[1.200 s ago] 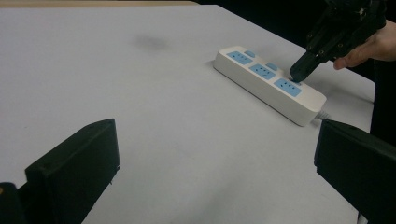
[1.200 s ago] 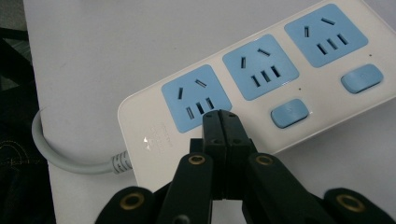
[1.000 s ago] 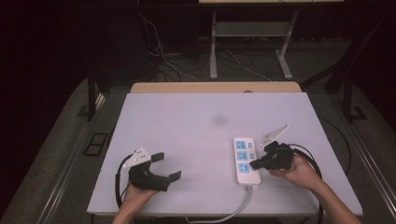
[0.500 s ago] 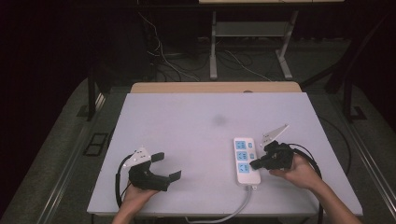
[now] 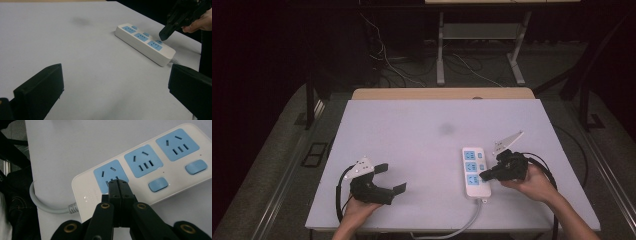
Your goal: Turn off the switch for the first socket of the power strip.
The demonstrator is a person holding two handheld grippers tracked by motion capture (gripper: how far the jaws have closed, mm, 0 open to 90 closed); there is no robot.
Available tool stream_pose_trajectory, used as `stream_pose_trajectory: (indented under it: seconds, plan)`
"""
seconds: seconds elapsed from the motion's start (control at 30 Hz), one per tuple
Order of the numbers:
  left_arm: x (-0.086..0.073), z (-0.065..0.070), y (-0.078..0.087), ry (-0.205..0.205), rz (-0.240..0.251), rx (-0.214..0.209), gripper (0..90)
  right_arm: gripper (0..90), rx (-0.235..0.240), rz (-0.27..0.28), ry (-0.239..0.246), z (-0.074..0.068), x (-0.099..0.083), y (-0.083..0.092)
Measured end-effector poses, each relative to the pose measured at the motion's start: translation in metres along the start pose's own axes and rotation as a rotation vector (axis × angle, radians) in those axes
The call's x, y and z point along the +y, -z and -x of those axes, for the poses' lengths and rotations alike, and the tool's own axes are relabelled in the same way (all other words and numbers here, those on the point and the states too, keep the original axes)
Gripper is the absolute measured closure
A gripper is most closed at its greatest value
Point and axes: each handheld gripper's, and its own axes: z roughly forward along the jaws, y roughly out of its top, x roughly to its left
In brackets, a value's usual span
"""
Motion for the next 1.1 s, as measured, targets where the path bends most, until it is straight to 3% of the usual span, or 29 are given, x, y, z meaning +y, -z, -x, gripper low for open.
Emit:
stream_pose_trajectory:
  seconds: [0.47,1.1]
  plan:
    - [0.0,0.0,0.0,-0.001,0.003,-0.001,0.0,89.8,-0.043,0.066,0.003,0.0,0.008,0.023]
    - [0.0,0.001,0.0,-0.001,0.005,-0.003,0.0,89.6,-0.102,0.174,-0.06,0.005,-0.002,0.053]
